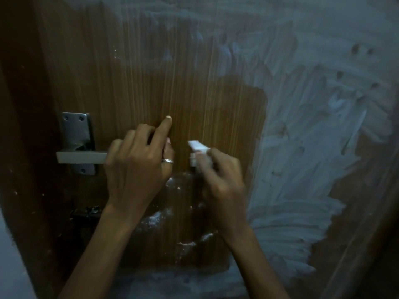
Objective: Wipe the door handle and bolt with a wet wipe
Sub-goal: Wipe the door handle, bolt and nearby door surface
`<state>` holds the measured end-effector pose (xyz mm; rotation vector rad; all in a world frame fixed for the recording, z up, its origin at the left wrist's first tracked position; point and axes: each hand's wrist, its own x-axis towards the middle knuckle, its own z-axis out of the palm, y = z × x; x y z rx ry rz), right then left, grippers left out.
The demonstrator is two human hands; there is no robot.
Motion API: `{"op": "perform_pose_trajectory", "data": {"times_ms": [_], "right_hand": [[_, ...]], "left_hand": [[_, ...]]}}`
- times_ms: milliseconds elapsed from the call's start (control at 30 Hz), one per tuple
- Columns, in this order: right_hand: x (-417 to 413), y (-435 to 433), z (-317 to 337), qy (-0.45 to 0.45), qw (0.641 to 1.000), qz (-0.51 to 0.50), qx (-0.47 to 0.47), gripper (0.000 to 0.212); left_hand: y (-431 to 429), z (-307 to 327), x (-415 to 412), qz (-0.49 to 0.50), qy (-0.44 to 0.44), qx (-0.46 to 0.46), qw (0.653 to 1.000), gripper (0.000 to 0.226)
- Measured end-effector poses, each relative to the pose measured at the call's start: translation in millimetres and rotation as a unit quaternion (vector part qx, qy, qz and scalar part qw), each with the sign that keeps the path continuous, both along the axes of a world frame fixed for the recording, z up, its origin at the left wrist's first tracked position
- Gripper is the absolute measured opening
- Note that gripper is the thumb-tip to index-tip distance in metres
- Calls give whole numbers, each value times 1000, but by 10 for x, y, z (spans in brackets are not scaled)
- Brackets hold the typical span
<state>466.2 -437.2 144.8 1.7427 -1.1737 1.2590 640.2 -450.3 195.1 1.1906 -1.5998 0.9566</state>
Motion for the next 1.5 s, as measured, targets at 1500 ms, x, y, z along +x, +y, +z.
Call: {"op": "perform_pose_trajectory", "data": {"times_ms": [1500], "right_hand": [[135,-41,284,-136,988,-35,-57,35]], "left_hand": [[98,85,765,-1,-84,114,990,79]]}}
